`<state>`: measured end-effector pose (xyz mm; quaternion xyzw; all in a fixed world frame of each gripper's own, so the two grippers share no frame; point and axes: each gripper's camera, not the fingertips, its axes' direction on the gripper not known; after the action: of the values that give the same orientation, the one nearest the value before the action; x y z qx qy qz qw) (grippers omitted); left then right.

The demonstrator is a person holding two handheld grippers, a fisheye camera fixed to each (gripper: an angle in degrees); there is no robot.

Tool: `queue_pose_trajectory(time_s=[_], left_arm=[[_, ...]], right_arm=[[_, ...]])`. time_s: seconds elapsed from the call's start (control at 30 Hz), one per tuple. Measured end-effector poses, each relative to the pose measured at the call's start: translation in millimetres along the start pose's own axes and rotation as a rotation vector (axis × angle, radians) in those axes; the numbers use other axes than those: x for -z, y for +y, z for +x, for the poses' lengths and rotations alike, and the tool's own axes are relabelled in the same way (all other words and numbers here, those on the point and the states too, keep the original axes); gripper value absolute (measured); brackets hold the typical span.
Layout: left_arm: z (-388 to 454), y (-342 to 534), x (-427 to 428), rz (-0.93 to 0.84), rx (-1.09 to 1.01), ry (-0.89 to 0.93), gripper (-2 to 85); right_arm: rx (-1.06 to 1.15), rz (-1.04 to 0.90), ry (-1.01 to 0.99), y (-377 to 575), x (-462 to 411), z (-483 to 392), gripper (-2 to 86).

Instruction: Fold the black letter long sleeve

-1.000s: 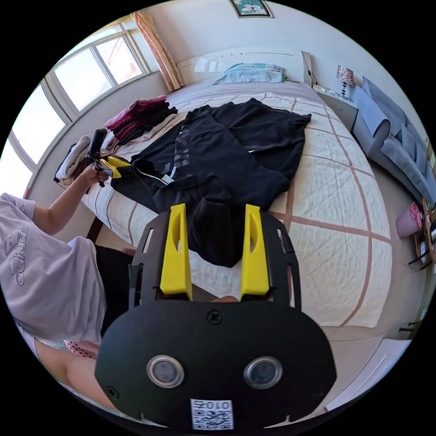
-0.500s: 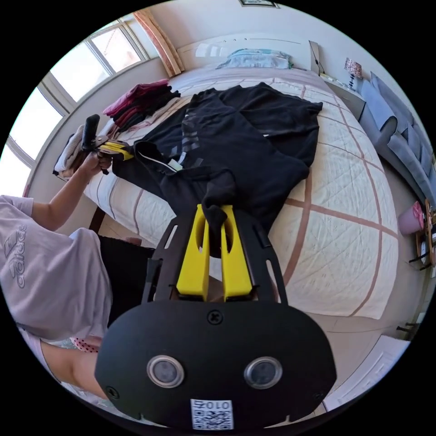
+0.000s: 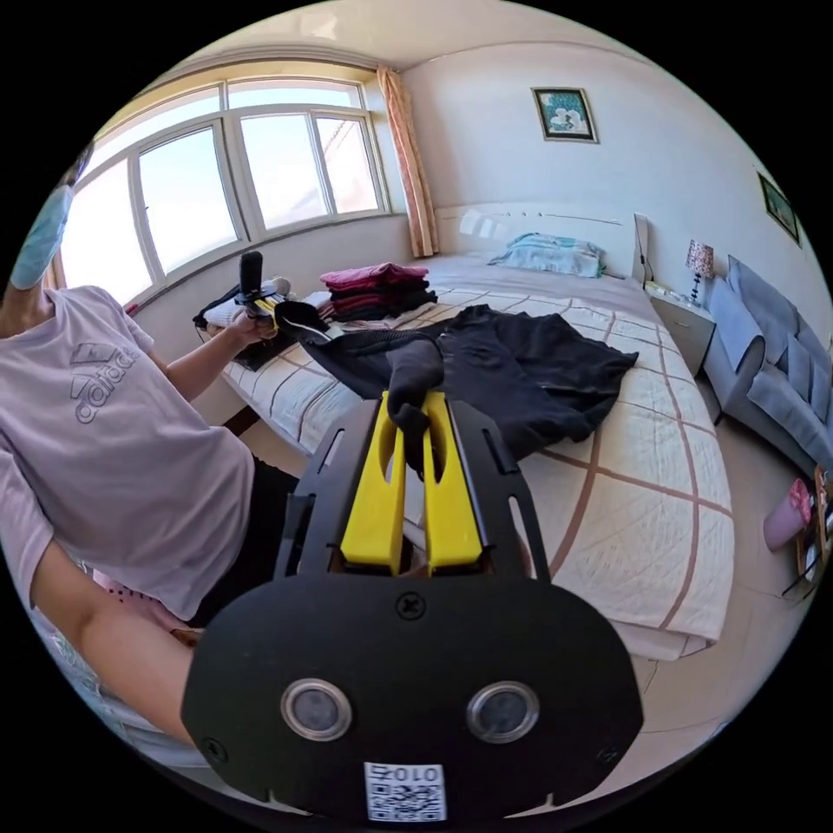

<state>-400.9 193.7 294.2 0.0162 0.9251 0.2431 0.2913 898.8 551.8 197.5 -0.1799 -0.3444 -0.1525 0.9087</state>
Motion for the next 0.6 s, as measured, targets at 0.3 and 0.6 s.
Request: queue_pose_trajectory(time_s=[0.3, 0.6], left_arm=[[116, -8, 43, -0.183, -0.099, -0.114, 0.7], [159, -3, 88, -0.113, -0.033, -0.043, 0.6]], right_arm=[[0.154, -0.038, 0.071, 18, 42, -107, 4.9], [0.228, -0.005, 0.078, 13, 65, -157, 4.7]])
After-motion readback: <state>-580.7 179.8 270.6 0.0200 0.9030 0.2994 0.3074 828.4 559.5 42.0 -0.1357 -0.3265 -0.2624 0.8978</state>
